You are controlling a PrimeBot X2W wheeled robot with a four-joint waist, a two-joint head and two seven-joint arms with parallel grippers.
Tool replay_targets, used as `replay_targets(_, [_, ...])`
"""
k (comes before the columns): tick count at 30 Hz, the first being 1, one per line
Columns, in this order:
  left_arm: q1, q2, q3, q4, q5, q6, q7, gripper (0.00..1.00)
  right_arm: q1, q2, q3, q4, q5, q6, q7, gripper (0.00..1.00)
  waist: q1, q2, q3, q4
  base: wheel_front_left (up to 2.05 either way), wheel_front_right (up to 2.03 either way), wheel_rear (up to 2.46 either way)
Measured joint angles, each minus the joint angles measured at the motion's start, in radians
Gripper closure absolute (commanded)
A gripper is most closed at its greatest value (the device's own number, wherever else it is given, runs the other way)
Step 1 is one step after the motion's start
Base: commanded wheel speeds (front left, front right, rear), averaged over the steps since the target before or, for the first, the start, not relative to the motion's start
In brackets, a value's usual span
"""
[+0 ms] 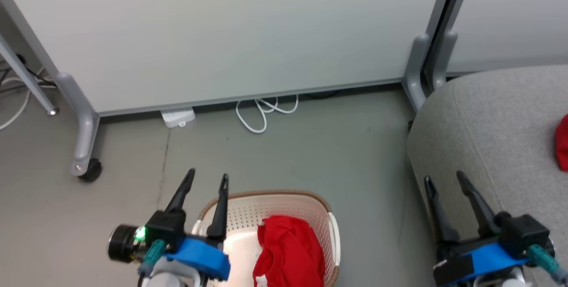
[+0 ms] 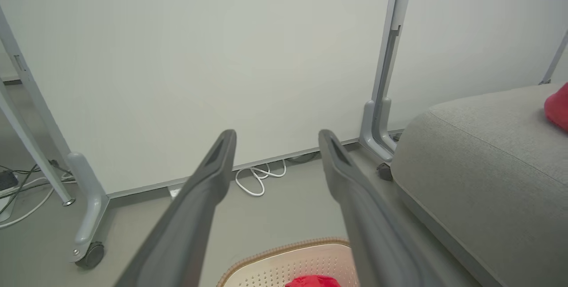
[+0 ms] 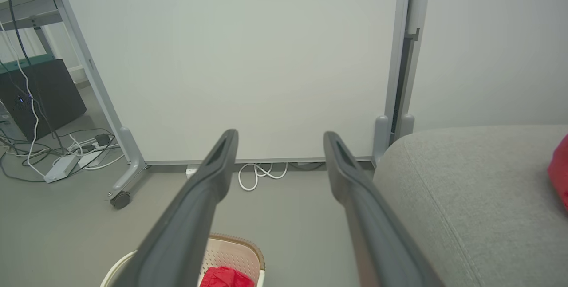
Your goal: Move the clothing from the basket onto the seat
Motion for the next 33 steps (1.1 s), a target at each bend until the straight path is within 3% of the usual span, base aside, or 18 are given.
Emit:
replay_targets(12, [-0.243, 0.008, -0.173, 0.201, 0.033, -0.022, 0.0, 0.0, -0.172, -0.044, 0.005, -0.056, 0.016, 0.0, 0.0, 0.0, 0.0002, 0.0, 0.201, -0.052, 0.0, 0.0, 0.0])
replay_targets(27, [-0.539, 0.113, -0.469, 0.545, -0.034, -0.023, 0.0, 0.0, -0.342, -0.044, 0.024, -0.108, 0.033, 0.0, 0.0, 0.0, 0.0003, -0.0001, 0.485, -0.157, 0.0, 0.0, 0.0])
replay_targets(33, [-0.627, 0.13, -0.582, 0.677, -0.072, -0.023, 0.0, 0.0, -0.395, -0.042, 0.031, -0.126, 0.034, 0.0, 0.0, 0.0, 0.0003, 0.0, 0.587, -0.194, 0.0, 0.0, 0.0])
